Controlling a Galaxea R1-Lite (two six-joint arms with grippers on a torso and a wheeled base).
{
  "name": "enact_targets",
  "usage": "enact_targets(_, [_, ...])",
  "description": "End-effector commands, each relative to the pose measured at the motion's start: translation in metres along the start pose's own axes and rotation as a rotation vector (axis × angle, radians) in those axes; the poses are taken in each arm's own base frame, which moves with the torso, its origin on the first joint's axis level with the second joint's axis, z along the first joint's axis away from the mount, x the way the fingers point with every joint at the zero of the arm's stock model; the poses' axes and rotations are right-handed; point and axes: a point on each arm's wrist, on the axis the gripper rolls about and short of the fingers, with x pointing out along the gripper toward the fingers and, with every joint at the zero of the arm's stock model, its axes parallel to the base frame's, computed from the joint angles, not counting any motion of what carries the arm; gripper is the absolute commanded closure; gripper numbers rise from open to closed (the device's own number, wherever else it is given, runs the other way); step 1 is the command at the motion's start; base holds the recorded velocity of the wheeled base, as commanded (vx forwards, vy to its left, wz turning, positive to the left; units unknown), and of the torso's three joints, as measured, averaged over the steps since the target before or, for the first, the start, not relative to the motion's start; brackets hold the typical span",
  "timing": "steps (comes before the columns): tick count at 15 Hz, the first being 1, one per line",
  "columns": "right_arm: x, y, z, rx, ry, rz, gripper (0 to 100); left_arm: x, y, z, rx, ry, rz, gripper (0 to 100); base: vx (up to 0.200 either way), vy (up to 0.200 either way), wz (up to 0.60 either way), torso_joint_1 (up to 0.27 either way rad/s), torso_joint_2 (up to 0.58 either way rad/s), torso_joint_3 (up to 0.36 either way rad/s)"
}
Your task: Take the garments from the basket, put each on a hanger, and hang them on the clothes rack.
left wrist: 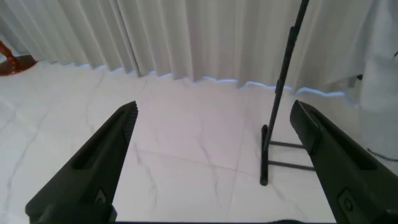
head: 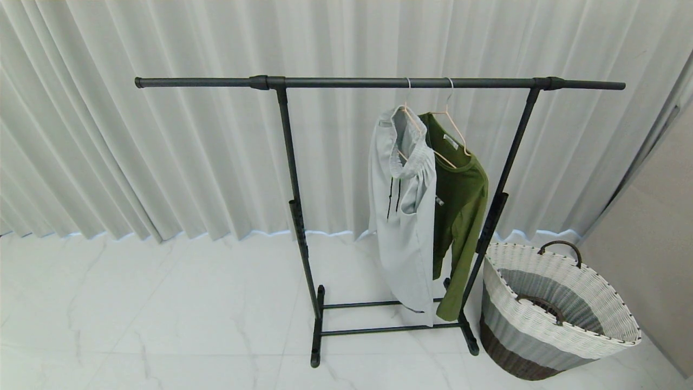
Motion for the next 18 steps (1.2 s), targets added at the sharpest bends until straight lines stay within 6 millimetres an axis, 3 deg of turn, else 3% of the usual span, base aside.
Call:
enact_targets(1, [0.0,-0.0002,-0.0007,0.029,0.0,0.036,0,0.0001,-0.0002,-0.0015,-0.023,0.007,-0.004,0,0.0,0.0,0.0,0.0,0.0,0.0])
enact_targets(3, [-0.0016,-0.0007,-0.0019,0.066,-0.024,0.1,0,-0.0026,-0.002,-0.003,-0.049,-0.032,-0.203,0,0.0,0.0,0.0,0.0,0.0,0.0])
enact_targets(5, [-0.0025,-0.0007,-0.0022,0.073,-0.032,0.094,0,-0.0066,-0.0024,-0.0084,-0.018,-0.052,-0.275,0,0.0,0.0,0.0,0.0,0.0,0.0])
enact_targets(9, [-0.0056,-0.0034,-0.0036,0.152,-0.052,-0.051,0,-0.0069,-0.0024,-0.0085,-0.043,-0.052,-0.273,0,0.0,0.0,0.0,0.0,0.0,0.0])
enact_targets(13, [-0.0055,0.0005,-0.0086,0.162,-0.01,0.085,0,-0.0069,-0.0024,-0.0085,-0.055,-0.05,-0.272,0,0.0,0.0,0.0,0.0,0.0,0.0])
enact_targets(18, [-0.0056,0.0004,-0.0085,0.186,-0.011,0.082,0,-0.0069,-0.0024,-0.0085,-0.055,-0.05,-0.272,0,0.0,0.0,0.0,0.0,0.0,0.0])
